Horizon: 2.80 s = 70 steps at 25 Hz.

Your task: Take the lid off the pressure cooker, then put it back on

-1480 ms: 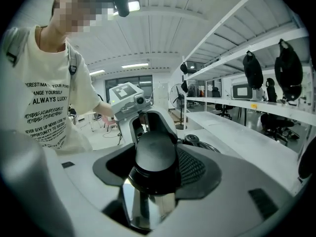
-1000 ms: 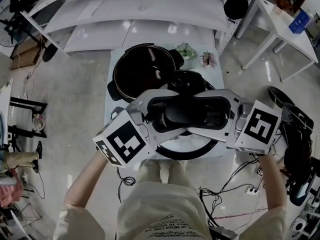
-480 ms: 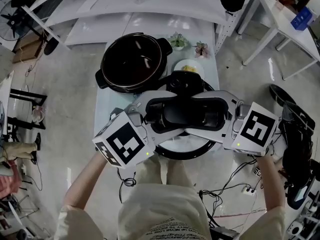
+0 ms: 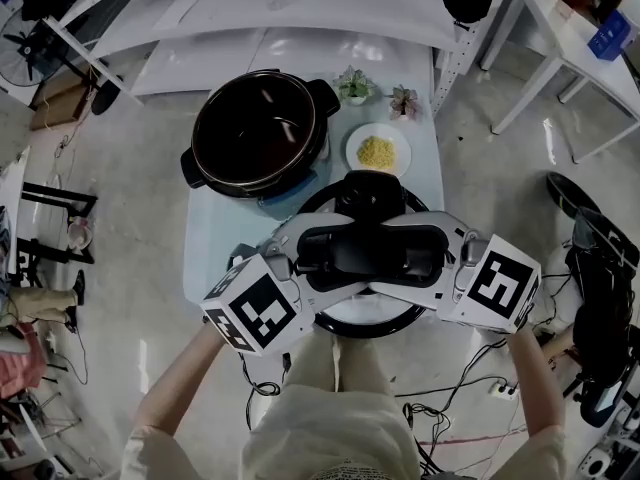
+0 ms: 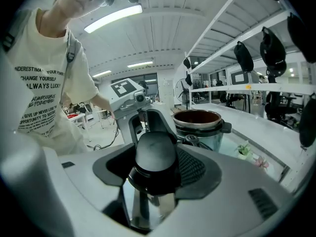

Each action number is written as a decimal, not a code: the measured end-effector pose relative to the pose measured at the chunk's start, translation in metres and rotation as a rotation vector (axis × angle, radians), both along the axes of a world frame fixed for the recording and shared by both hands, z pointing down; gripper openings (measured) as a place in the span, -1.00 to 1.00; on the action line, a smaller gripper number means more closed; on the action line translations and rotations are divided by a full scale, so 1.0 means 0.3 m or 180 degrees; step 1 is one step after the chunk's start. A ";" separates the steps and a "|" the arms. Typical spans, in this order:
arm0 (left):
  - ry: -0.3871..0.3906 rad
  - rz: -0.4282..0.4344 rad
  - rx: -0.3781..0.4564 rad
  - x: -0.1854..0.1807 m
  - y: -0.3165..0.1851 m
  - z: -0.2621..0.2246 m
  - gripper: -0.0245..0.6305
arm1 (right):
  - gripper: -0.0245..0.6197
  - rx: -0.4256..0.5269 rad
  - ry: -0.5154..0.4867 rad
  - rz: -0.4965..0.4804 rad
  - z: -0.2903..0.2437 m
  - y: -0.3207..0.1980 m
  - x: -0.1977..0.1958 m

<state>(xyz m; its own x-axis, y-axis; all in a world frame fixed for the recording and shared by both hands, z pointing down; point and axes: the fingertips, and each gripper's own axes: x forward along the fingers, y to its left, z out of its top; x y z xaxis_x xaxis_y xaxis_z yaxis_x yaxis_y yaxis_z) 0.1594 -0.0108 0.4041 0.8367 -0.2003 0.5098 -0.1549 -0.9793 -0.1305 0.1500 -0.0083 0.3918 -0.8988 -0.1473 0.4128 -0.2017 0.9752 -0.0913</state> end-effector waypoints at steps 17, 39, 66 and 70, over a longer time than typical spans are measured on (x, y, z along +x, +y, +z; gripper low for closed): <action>-0.0128 0.0002 -0.0188 -0.044 -0.027 0.363 -0.01 | -0.09 -0.0131 0.0075 0.0032 0.360 -0.029 -0.044; -0.0272 -0.0050 0.0040 -0.035 -0.039 0.525 -0.01 | -0.09 0.0080 0.0225 -0.0018 0.527 -0.040 -0.033; 0.0416 -0.1504 -0.0454 -0.115 -0.014 0.415 -0.02 | -0.15 -0.0062 -0.0181 0.1335 0.409 -0.057 0.045; 0.0504 -0.1730 -0.0457 -0.135 -0.001 0.365 -0.12 | -0.52 -0.0037 -0.0210 0.1585 0.369 -0.043 0.076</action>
<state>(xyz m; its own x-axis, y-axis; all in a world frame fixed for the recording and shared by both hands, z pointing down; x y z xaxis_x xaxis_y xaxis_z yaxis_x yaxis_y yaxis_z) 0.1190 -0.0110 0.5137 0.7014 -0.5604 0.4405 -0.6469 -0.7599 0.0633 0.1726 -0.0213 0.5026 -0.7449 -0.5608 0.3615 -0.6358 0.7608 -0.1298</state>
